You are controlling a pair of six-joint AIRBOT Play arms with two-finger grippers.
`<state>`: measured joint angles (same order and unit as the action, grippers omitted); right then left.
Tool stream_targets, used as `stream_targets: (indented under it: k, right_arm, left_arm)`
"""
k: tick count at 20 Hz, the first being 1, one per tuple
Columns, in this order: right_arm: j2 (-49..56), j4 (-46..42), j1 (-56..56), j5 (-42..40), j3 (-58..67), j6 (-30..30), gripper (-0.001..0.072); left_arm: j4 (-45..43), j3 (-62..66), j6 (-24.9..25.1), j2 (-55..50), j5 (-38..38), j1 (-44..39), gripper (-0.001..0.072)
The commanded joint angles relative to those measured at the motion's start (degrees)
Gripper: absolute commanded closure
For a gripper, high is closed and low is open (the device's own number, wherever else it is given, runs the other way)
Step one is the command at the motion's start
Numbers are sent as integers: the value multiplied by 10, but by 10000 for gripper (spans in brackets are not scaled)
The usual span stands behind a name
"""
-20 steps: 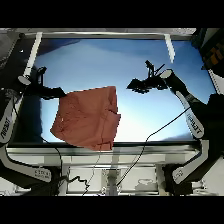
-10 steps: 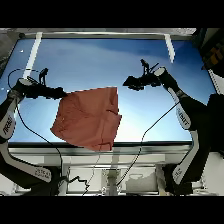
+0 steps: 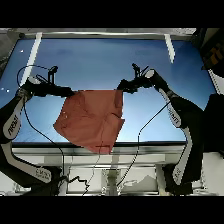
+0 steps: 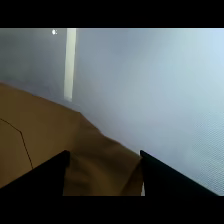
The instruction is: Fold the clothes and pants, and hang the long-sleeved shirts on hangers.
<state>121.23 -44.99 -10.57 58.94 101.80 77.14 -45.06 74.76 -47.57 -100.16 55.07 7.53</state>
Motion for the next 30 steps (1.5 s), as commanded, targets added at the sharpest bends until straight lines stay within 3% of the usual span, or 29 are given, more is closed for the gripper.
stream_targets:
  k: [1,5,7,8,9,13,17,21,26,28,30]
  right_arm:
    - [5,-13,-12,26,2,-1,208]
    - [4,-15,-17,104,2,-58,216]
    - [4,-28,-17,106,5,-74,404]
    - [4,-36,-17,99,11,-74,573]
    - [3,-40,-16,86,21,-74,698]
    - [-11,-54,-6,60,101,-74,703]
    - [-60,-167,-5,24,188,-74,703]
    - [-157,-257,-5,-90,186,-74,702]
    - [-269,-306,-5,-171,186,-74,702]
    - [-310,-318,-5,-158,186,-75,702]
    - [-352,-319,-5,-126,186,-90,702]
  left_arm:
    - [2,0,5,0,-5,-7,683]
    - [2,0,5,0,-5,-6,684]
    - [2,0,5,0,-11,-6,684]
    - [2,0,5,0,-19,-6,683]
    - [2,0,5,0,-31,-7,683]
    - [50,3,5,15,-64,-6,684]
    - [177,71,6,43,-64,-6,686]
    - [259,193,57,73,-62,-7,685]
    - [271,280,133,126,-62,0,686]
    - [272,280,133,158,-25,6,686]
    - [271,280,111,189,62,15,686]
